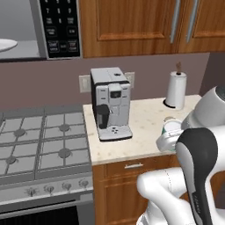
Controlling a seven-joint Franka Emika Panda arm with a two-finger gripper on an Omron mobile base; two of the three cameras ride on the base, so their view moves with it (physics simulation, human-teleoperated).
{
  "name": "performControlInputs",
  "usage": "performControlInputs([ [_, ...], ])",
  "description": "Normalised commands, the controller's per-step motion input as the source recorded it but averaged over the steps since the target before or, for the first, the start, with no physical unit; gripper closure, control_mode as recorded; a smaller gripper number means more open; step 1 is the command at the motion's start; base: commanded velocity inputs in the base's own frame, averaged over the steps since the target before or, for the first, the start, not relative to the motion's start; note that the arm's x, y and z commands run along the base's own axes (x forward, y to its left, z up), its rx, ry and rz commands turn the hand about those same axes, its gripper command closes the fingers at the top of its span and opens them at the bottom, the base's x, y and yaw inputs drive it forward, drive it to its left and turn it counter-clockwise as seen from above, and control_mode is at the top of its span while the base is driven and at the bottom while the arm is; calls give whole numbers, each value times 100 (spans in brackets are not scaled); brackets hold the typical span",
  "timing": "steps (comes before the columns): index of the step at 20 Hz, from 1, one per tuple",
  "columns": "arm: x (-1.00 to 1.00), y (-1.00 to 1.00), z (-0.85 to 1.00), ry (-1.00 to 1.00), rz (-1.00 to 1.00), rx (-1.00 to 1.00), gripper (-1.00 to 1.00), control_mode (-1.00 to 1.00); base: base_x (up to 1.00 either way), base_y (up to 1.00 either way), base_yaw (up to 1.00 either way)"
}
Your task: Pick the mug from the counter and place it inside the microwave. Then close the microwave.
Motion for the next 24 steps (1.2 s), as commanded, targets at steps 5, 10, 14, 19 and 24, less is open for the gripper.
performControlInputs([
  [5, 0, 0, 0, 0, 0, 0, 100, 100, -15, 55, 7],
  [10, 0, 0, 0, 0, 0, 0, 100, 100, -1, 58, 15],
  [14, 0, 0, 0, 0, 0, 0, 100, 100, 0, 56, 18],
  [19, 0, 0, 0, 0, 0, 0, 100, 100, 0, 56, 15],
  [24, 0, 0, 0, 0, 0, 0, 100, 100, 0, 56, 8],
])
